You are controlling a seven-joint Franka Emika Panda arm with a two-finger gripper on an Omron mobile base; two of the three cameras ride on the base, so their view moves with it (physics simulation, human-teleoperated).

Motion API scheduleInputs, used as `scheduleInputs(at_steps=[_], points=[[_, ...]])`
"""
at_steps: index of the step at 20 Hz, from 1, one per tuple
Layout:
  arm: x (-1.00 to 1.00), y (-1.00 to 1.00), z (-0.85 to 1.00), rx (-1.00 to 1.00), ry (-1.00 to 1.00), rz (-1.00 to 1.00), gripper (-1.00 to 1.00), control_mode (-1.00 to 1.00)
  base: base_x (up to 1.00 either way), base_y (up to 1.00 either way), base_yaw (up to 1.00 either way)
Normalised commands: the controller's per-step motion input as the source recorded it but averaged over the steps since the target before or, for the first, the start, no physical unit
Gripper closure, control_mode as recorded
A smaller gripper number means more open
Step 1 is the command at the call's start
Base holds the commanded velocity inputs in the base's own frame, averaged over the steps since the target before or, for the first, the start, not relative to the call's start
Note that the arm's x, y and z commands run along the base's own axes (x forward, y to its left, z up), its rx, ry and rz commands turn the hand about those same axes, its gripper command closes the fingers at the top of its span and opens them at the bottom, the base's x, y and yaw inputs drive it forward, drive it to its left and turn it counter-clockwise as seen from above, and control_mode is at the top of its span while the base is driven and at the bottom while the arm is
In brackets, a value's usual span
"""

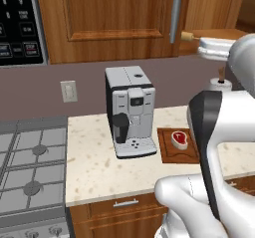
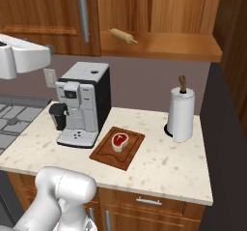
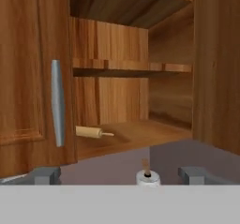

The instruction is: Open the cabinet, retrieve the rolling pin, and place it next to the meat on the cutting board to prepare for tenderizing.

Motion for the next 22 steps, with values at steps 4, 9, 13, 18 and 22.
scheduleInputs(at_steps=[4,9,13,18,22], points=[[0.2,0.31,0.16,0.17,-0.13,0.27,-1.0,-1.0,0.0,0.0,0.0],[0.24,0.17,0.0,0.03,0.0,0.11,-1.0,-1.0,0.0,0.0,0.0],[0.23,0.18,0.0,0.0,0.04,0.02,-1.0,-1.0,0.0,0.0,0.0],[0.3,0.13,0.0,0.0,0.04,0.0,-1.0,-1.0,0.0,0.0,0.0],[0.33,0.01,0.0,0.0,0.04,0.0,-1.0,-1.0,0.0,0.0,0.0]])
